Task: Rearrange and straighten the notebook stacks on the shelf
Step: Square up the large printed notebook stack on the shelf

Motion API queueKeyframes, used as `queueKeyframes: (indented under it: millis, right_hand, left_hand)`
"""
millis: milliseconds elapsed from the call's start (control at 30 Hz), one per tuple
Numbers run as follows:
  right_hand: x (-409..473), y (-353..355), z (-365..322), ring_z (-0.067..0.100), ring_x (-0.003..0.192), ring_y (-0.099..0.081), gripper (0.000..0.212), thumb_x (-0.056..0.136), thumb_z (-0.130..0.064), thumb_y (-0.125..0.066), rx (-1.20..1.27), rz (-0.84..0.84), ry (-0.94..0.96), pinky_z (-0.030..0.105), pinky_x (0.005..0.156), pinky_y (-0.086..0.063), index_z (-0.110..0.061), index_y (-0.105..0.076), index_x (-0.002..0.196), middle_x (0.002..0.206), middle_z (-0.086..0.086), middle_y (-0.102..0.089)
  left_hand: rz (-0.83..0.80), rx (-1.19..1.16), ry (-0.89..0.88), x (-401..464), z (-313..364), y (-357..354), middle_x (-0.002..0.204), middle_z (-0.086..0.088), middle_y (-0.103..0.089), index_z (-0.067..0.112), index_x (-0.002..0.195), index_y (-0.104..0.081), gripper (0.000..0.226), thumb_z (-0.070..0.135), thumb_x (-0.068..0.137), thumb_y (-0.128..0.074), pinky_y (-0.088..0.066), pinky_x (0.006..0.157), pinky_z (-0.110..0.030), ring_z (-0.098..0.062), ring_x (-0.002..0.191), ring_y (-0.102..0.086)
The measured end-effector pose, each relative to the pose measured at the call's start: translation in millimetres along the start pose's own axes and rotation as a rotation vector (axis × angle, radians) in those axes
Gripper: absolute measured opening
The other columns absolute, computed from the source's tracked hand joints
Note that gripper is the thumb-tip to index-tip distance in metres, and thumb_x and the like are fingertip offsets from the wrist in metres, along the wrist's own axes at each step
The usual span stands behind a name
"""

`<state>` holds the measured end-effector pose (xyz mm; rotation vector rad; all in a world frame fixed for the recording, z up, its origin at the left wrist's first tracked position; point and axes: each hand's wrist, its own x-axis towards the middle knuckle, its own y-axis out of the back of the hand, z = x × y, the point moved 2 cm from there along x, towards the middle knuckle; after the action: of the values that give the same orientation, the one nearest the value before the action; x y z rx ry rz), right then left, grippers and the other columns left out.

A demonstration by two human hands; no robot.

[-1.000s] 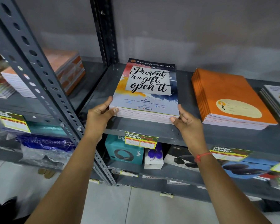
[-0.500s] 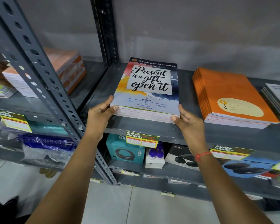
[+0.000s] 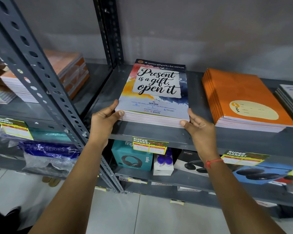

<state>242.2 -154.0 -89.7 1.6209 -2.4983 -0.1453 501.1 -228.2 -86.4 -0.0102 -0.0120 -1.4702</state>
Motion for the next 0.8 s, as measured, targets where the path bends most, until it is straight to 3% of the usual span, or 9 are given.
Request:
queueKeyframes:
  millis: [100, 167, 533, 600, 700, 800]
  right_hand:
    - [1, -1, 2, -0.002, 0.113, -0.052, 0.052, 0.081, -0.013, -0.067, -0.002, 0.011, 0.004, 0.003, 0.089, -0.042, -0.015, -0.051, 0.131, 0.134, -0.001, -0.056]
    - [1, -2, 2, 0.0, 0.113, -0.053, 0.051, 0.082, -0.012, -0.067, 0.003, 0.025, 0.007, -0.005, 0.082, -0.039, -0.013, -0.052, 0.131, 0.134, 0.0, -0.057]
    - [0, -2, 2, -0.003, 0.11, -0.054, 0.051, 0.081, -0.012, -0.068, -0.004, 0.044, 0.014, -0.005, 0.082, -0.04, -0.013, -0.053, 0.13, 0.131, 0.001, -0.059]
    - [0, -2, 2, -0.001, 0.111, -0.055, 0.052, 0.081, -0.011, -0.068, 0.007, 0.034, 0.002, -0.002, 0.085, -0.04, -0.012, -0.052, 0.13, 0.131, 0.002, -0.059]
    - [-1, 1, -3, 0.001, 0.109, -0.056, 0.052, 0.081, -0.007, -0.067, 0.058, -0.003, -0.028, 0.003, 0.088, -0.044, -0.008, -0.052, 0.131, 0.129, 0.004, -0.06]
    - [-3, 11, -7, 0.009, 0.11, -0.058, 0.047, 0.083, -0.008, -0.064, 0.09, -0.052, -0.073, 0.023, 0.096, -0.048, -0.006, -0.053, 0.129, 0.127, 0.006, -0.061]
  left_hand:
    - [-0.001, -0.014, 0.0, 0, 0, -1, 0.102, 0.008, -0.066, 0.006, 0.127, -0.052, 0.046, 0.0, 0.082, -0.062, -0.045, 0.063, 0.003, 0.016, 0.065, -0.061]
    - [-0.006, -0.014, 0.006, -1, 1, -1, 0.099, 0.01, -0.065, 0.007, 0.127, -0.052, 0.046, 0.001, 0.082, -0.062, -0.044, 0.063, 0.003, 0.016, 0.064, -0.06]
    - [-0.019, -0.023, 0.001, -1, 2, 0, 0.093, 0.009, -0.067, 0.007, 0.127, -0.052, 0.047, 0.001, 0.082, -0.062, -0.045, 0.063, 0.003, 0.013, 0.067, -0.061]
    - [-0.023, 0.0, 0.008, -2, 4, 0, 0.086, 0.01, -0.065, 0.007, 0.128, -0.052, 0.047, 0.001, 0.083, -0.062, -0.044, 0.06, 0.003, 0.011, 0.062, -0.059]
    - [0.021, -0.017, 0.036, -11, 16, -4, 0.094, 0.002, -0.071, 0.002, 0.123, -0.056, 0.039, 0.004, 0.085, -0.06, -0.048, 0.058, 0.0, 0.012, 0.059, -0.06]
    - [0.358, -0.042, -0.031, -25, 38, -17, 0.101, -0.01, -0.074, -0.007, 0.108, -0.063, 0.037, 0.023, 0.086, -0.061, -0.052, 0.063, -0.017, 0.001, 0.077, -0.067]
